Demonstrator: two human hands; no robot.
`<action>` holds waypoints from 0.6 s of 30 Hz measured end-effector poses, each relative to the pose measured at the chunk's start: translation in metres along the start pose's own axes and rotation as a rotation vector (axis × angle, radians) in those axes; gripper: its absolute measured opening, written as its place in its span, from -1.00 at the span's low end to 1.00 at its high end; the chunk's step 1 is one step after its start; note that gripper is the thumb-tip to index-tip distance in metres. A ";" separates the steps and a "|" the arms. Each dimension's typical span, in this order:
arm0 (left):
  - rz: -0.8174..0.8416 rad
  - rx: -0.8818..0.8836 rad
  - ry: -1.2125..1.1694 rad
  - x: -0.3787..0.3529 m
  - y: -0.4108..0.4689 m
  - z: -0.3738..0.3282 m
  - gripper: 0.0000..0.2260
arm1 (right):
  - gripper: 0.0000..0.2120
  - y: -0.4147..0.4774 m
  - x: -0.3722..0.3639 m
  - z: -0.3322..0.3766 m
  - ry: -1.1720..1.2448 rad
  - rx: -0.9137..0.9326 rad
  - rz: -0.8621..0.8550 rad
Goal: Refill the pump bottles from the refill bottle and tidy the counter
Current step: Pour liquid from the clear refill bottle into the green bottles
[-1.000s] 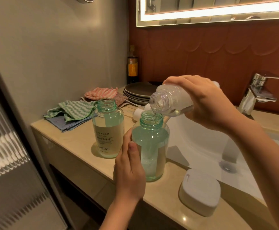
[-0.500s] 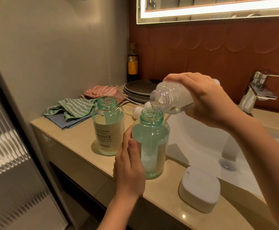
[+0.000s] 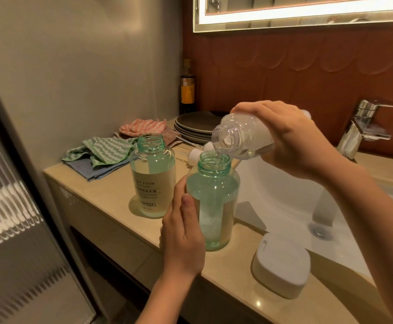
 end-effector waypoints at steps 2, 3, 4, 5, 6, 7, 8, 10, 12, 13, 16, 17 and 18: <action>-0.001 0.006 0.004 0.000 -0.001 0.000 -0.71 | -0.24 0.000 0.000 0.000 0.002 0.000 0.000; 0.000 0.008 0.005 0.000 -0.001 0.000 -0.71 | -0.23 0.000 0.000 0.000 -0.001 -0.001 0.001; 0.000 0.007 0.006 0.000 -0.001 0.000 -0.72 | -0.23 0.000 0.000 0.000 -0.005 -0.001 0.000; 0.000 0.006 0.005 0.000 -0.001 0.000 -0.72 | -0.22 0.000 0.000 0.000 -0.008 0.000 -0.001; 0.000 0.005 0.004 0.000 -0.001 0.000 -0.72 | -0.22 0.000 0.000 0.000 -0.006 -0.001 -0.002; 0.001 0.007 0.001 0.000 -0.001 0.000 -0.71 | -0.22 0.000 0.000 -0.001 -0.002 -0.004 -0.002; 0.000 0.011 -0.003 0.000 0.000 0.001 -0.70 | -0.22 0.000 0.000 -0.001 0.003 -0.008 -0.001; -0.004 0.018 -0.009 0.000 0.000 0.003 -0.69 | -0.21 0.000 0.000 -0.001 0.004 -0.010 -0.002; -0.011 0.025 -0.010 0.001 0.000 0.005 -0.67 | -0.21 0.000 0.000 -0.001 -0.001 -0.007 -0.005; -0.014 0.026 -0.009 0.001 0.000 0.005 -0.66 | -0.21 0.000 0.000 -0.001 -0.004 -0.006 -0.005; -0.015 0.027 -0.005 0.000 0.000 0.006 -0.67 | -0.22 0.000 -0.001 -0.001 -0.011 -0.003 -0.003; -0.014 0.029 -0.007 0.000 0.000 0.006 -0.67 | -0.22 0.000 -0.001 -0.001 -0.012 -0.002 -0.004; -0.014 0.032 -0.008 0.000 0.000 0.006 -0.66 | -0.21 0.000 -0.001 -0.001 -0.012 -0.002 -0.004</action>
Point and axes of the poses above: each hand's wrist, its own y-axis towards the middle knuckle, its own x-axis out of the back of the hand, z = x × y, the point moved 6 cm from there along y, towards the middle knuckle, and after that the axes turned 12 degrees about -z, right-handed, at the moved point
